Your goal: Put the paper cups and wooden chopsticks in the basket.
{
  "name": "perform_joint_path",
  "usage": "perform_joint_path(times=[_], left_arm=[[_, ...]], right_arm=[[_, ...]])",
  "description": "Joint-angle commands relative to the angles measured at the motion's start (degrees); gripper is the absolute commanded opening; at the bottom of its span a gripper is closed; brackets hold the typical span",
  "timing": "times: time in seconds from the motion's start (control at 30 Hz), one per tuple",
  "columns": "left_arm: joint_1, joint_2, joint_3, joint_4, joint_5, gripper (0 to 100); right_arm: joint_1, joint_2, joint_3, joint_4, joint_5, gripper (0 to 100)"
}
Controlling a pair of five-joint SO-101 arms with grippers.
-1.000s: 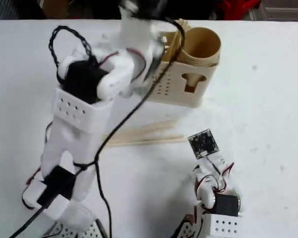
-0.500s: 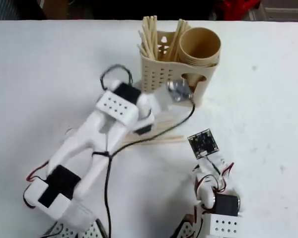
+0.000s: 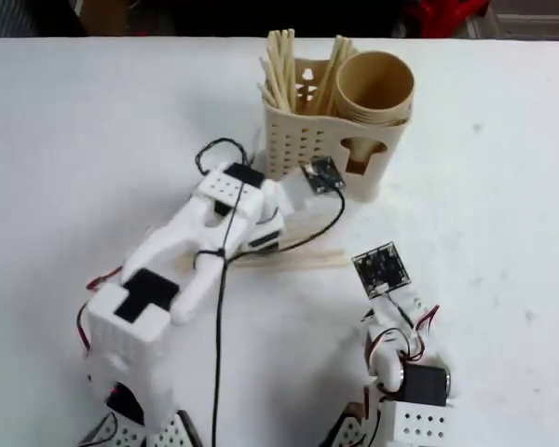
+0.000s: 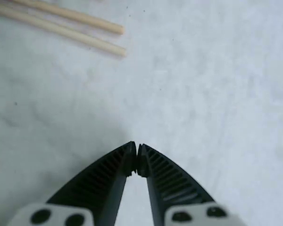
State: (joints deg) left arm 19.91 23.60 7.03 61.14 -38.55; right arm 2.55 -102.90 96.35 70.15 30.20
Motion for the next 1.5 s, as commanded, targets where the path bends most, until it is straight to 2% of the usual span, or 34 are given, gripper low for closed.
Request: perform_joint_path(times=[0.0,0.1,0.3,0.53,1.07,1.23,1.3,1.47], left_arm=[[-0.84,1.45,-4.48,2.20,-0.62,17],[-0.22,2.33,-4.04,2.20,-1.93,16],[0.13,2.42,-3.78,4.57,-3.16,5],[0.04,1.10,-4.04,9.32,-7.38,2],[-0.13,-29.58,-3.78,19.52,-6.33,2],[0.22,-39.69,-4.31,18.90,-1.58,2],[0.13,-42.86,-4.22,16.35,0.88,2],[0.22,-49.54,-4.31,3.69,11.16,2]], right_arm=[[0.22,-0.40,0.44,0.13,0.70,1.8],[0.22,-0.40,0.44,0.13,0.70,1.8],[0.22,-0.40,0.44,0.13,0.70,1.8],[0.22,-0.40,0.44,0.13,0.70,1.9],[0.22,-0.40,0.44,0.13,0.70,1.9],[0.22,-0.40,0.44,0.13,0.70,1.9],[0.22,-0.40,0.44,0.13,0.70,1.9],[0.13,-0.40,0.44,0.13,0.70,1.9]])
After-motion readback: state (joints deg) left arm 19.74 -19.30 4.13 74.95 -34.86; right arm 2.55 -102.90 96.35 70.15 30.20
